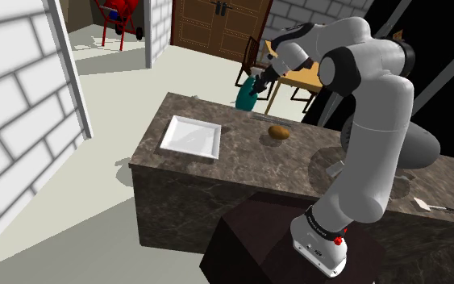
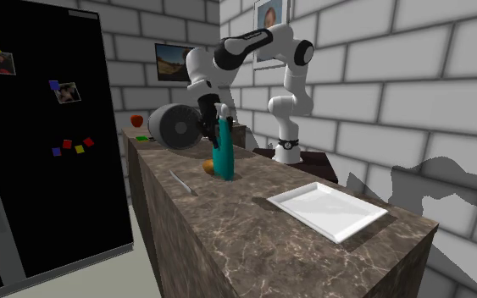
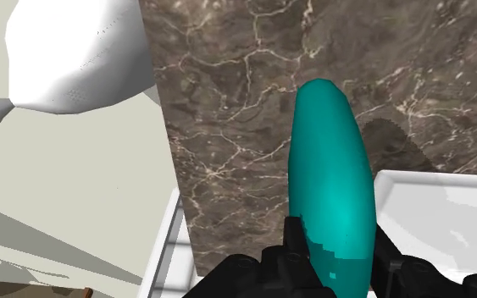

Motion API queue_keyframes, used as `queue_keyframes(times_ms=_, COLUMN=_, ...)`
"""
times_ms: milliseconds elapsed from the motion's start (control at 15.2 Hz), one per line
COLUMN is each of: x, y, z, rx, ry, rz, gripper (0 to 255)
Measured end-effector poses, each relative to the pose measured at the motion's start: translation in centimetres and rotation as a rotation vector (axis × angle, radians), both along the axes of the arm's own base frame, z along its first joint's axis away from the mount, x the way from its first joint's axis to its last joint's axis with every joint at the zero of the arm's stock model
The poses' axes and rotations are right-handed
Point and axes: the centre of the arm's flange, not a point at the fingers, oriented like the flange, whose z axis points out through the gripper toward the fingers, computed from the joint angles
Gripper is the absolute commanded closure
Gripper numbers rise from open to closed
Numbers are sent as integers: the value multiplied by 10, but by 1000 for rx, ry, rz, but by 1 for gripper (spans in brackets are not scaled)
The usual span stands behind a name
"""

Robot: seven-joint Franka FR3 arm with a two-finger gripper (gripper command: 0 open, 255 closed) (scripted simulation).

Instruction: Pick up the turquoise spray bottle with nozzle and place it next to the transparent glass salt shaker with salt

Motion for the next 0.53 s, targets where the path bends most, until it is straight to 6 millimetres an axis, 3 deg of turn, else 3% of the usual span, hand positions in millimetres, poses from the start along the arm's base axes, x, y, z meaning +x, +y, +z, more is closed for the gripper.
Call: queue_keyframes(times_ms=528, x=1, y=-1, z=43, rx=0, ry=0, rz=0, gripper=255)
